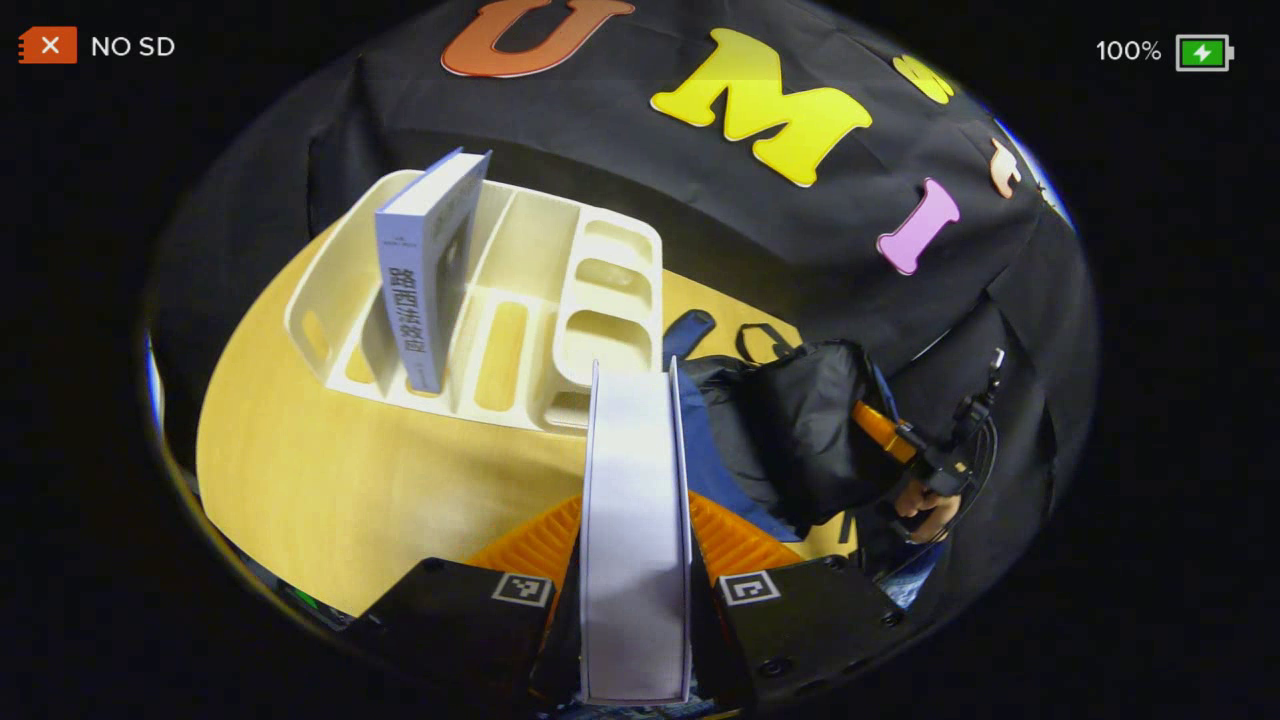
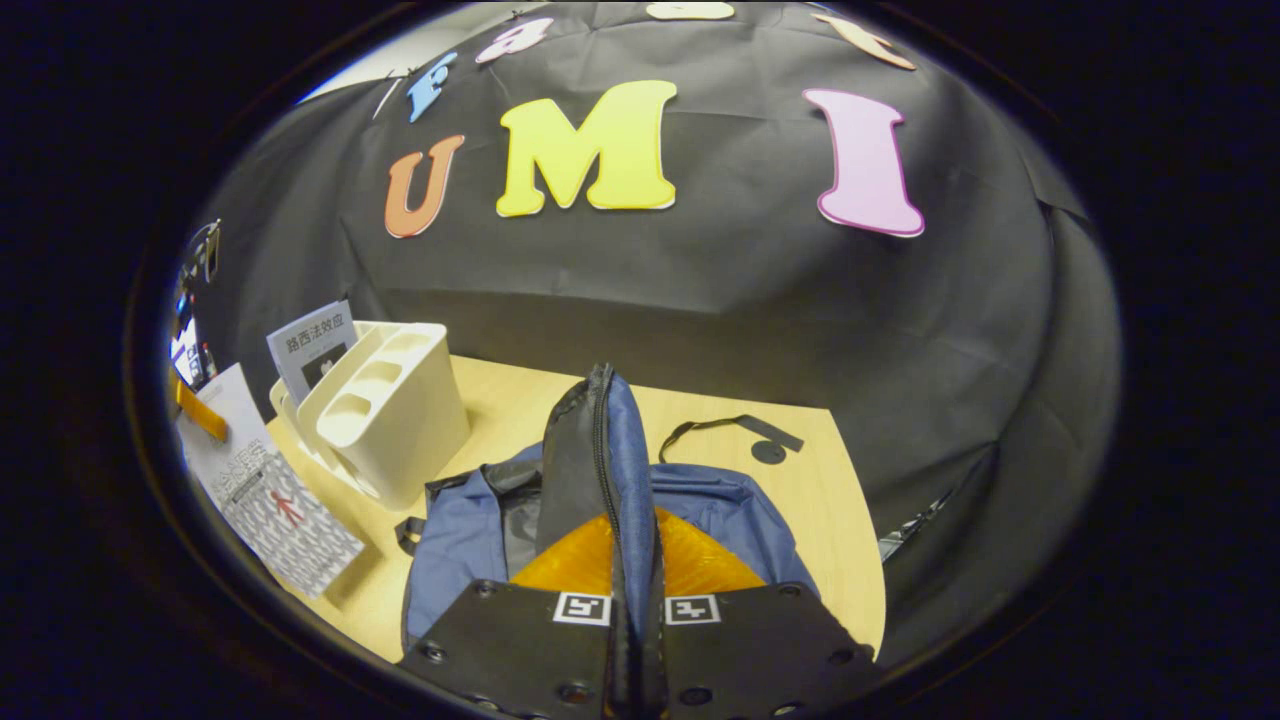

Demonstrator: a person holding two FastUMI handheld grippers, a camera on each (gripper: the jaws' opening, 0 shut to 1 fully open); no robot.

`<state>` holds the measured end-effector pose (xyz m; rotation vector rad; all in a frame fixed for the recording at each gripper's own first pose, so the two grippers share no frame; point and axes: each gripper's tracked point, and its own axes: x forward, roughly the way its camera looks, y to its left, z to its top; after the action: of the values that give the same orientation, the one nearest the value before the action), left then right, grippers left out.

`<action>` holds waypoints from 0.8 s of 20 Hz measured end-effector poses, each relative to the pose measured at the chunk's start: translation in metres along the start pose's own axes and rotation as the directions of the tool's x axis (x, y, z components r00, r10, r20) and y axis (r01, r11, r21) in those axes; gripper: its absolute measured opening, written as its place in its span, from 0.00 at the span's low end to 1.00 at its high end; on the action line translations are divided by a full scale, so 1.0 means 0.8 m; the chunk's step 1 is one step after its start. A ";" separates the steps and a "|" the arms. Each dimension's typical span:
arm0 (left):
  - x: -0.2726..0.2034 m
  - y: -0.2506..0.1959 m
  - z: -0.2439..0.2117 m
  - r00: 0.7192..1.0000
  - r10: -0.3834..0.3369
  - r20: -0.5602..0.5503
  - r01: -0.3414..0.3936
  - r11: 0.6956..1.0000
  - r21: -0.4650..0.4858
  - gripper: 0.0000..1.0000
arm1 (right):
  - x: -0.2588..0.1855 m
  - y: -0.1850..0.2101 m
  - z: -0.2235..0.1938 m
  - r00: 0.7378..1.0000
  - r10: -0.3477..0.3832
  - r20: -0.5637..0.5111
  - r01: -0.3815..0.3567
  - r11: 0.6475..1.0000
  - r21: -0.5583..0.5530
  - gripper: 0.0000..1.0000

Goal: Open the schoolbag, grab two books from the bookshelf and put them into the schoolbag.

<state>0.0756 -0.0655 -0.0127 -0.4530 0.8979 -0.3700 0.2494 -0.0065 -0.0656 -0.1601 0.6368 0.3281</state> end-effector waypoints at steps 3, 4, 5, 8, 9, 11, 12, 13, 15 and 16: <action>0.030 -0.033 0.003 0.995 -0.097 -0.002 0.097 0.992 -0.077 0.47 | -0.007 -0.004 0.014 0.999 -0.027 0.021 0.026 1.000 0.009 0.05; 0.037 -0.043 0.005 0.993 -0.120 -0.003 0.119 0.989 -0.090 0.47 | -0.011 -0.005 0.019 0.999 -0.039 0.029 0.039 0.999 -0.006 0.05; 0.044 -0.051 0.009 0.990 -0.140 0.005 0.139 0.985 -0.098 0.47 | -0.016 -0.005 0.024 0.998 -0.047 0.037 0.048 0.999 -0.020 0.05; 0.069 -0.070 0.026 0.983 -0.178 0.050 0.183 0.970 -0.161 0.46 | -0.026 -0.001 0.040 0.997 -0.063 0.047 0.065 0.997 -0.041 0.05; 0.079 -0.075 0.033 0.980 -0.184 0.072 0.195 0.963 -0.185 0.47 | -0.030 0.000 0.050 0.995 -0.072 0.063 0.074 0.997 -0.035 0.05; 0.101 -0.078 0.036 0.978 -0.181 0.099 0.201 0.944 -0.263 0.47 | -0.035 -0.005 0.068 0.989 -0.108 0.101 0.113 0.993 -0.037 0.05; 0.111 -0.081 0.036 0.976 -0.185 0.111 0.211 0.925 -0.316 0.47 | -0.036 -0.005 0.073 0.986 -0.126 0.108 0.133 0.989 -0.057 0.05; 0.122 -0.086 0.039 0.972 -0.196 0.132 0.232 0.901 -0.366 0.47 | -0.037 -0.001 0.075 0.987 -0.124 0.105 0.132 0.989 -0.069 0.05; 0.138 -0.095 0.044 0.959 -0.223 0.174 0.278 0.849 -0.449 0.47 | -0.040 0.011 0.080 0.990 -0.108 0.094 0.117 0.989 -0.093 0.05; 0.148 -0.098 0.048 0.954 -0.229 0.194 0.296 0.830 -0.473 0.47 | -0.039 0.014 0.085 0.989 -0.110 0.099 0.121 0.987 -0.109 0.05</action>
<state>0.1654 -0.1812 -0.0293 -1.0794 0.7996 -0.3528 0.2600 0.0126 0.0063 -0.2895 0.5149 0.2585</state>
